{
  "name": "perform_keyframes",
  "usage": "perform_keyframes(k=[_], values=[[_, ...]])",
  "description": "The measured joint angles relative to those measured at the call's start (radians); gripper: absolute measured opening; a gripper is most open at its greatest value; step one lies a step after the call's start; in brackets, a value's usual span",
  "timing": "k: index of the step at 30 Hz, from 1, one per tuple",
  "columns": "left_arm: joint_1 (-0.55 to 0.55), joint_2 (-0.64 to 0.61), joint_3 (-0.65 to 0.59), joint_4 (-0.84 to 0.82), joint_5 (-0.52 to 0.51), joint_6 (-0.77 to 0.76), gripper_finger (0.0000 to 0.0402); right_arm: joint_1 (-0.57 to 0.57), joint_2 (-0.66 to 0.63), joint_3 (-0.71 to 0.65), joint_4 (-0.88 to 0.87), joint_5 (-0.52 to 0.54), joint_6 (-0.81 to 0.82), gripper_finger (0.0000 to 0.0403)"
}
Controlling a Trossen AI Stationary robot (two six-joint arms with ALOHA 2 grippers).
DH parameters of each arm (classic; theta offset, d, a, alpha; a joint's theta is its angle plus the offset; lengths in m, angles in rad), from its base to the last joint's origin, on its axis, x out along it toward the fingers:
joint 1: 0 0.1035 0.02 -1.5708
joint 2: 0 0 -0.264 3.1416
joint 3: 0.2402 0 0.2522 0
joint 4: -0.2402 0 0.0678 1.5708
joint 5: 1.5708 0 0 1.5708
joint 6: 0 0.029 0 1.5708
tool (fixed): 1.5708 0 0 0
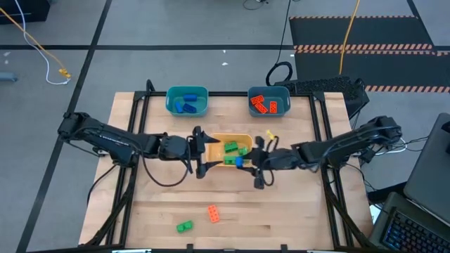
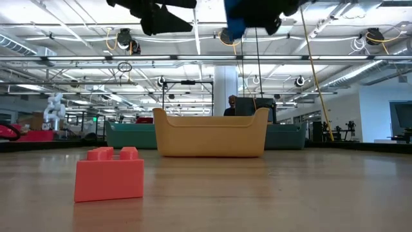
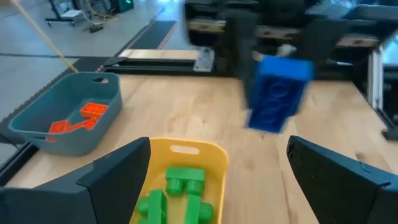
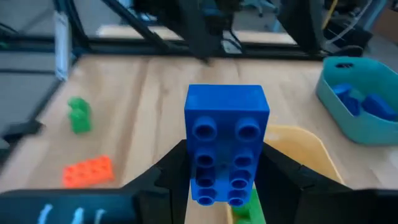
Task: Sort & place blocks by color
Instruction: Put the blue game piece into the green bin
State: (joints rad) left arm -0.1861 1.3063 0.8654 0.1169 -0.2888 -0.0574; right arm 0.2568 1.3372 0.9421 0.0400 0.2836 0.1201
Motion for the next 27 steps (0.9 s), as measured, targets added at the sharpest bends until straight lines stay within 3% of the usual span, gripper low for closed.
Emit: perform_keyframes(k=[9,14,20,27], values=[[-0.067,0.048,0.000,0.092,0.000,0.031,0.0379,-0.084,0.163,0.000,0.081,-0.094,-0.030,0.0131],[-0.123,0.052,0.000,0.084,0.000,0.086,0.0379,-0.108,0.182,0.000,0.159,-0.105,-0.047,0.0131],[-0.163,0.074,0.000,0.095,-0.118,0.118,0.0379,-0.110,0.181,0.000,0.299,-0.157,-0.077,0.0131],[-0.160,0.081,0.000,0.121,-0.183,0.111,0.0379,-0.084,0.182,0.000,0.285,-0.158,-0.101,0.0131]])
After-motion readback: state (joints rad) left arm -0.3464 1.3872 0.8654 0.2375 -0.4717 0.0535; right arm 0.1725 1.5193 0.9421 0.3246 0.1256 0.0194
